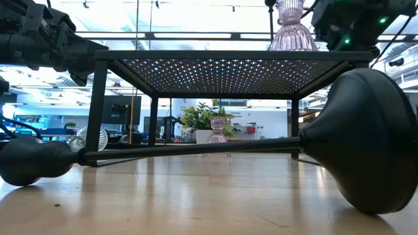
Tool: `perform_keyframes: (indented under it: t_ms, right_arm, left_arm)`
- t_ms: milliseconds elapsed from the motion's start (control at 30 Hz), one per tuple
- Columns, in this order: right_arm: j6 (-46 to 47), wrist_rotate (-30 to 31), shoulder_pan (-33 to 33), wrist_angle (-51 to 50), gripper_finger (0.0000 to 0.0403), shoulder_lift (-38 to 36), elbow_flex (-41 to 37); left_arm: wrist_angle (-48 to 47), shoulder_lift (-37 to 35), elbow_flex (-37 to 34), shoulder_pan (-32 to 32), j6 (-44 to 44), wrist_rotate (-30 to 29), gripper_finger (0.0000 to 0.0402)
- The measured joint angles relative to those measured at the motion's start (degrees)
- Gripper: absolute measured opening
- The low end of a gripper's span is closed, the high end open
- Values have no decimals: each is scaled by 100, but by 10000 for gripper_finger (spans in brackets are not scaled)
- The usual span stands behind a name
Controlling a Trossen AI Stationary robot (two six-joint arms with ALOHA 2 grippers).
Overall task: Pick & Place candle stick holders
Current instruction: Put the pink glass candle holder on the shelf
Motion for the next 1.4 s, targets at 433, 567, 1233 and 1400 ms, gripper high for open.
perform_keyframes:
  t_ms: [433,567,1233,1400]
  right_arm:
    - [-2865,-1025,-1430,2690,284,-13,-521]
    - [-3875,-1878,-2094,4274,284,-13,-1046]
    - [-5481,-5454,-3664,7771,284,876,-1609]
    - [-5491,-6101,-3794,8545,284,1595,-1615]
  left_arm:
    - [-4,0,0,0,15,-2,179]
    - [-9,0,0,0,-2,-2,179]
    - [0,2,-2,0,119,-120,179]
    - [-2,2,-2,0,111,-115,179]
